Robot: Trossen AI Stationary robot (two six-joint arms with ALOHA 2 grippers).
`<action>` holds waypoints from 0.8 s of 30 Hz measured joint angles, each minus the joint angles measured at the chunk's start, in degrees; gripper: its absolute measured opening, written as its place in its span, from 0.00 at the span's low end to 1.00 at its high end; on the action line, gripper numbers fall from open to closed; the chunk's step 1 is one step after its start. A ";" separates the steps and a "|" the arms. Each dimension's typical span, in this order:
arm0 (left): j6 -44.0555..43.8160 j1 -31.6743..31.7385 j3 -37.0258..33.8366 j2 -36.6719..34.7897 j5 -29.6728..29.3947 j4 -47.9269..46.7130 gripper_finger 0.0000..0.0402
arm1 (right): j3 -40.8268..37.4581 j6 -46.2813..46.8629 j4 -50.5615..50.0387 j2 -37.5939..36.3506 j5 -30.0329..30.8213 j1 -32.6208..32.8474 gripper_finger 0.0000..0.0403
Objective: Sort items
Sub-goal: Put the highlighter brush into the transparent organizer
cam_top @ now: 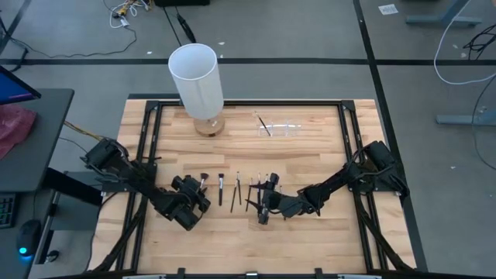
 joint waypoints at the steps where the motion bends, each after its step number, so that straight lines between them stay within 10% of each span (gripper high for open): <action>1: -0.10 -0.10 -0.06 0.00 -0.06 0.00 0.37 | 0.00 -0.46 -0.02 0.00 0.00 0.05 0.62; 24: -1.15 -2.11 -0.19 0.22 -0.99 0.23 0.04 | -0.02 -2.07 -15.48 -7.21 4.20 3.67 0.62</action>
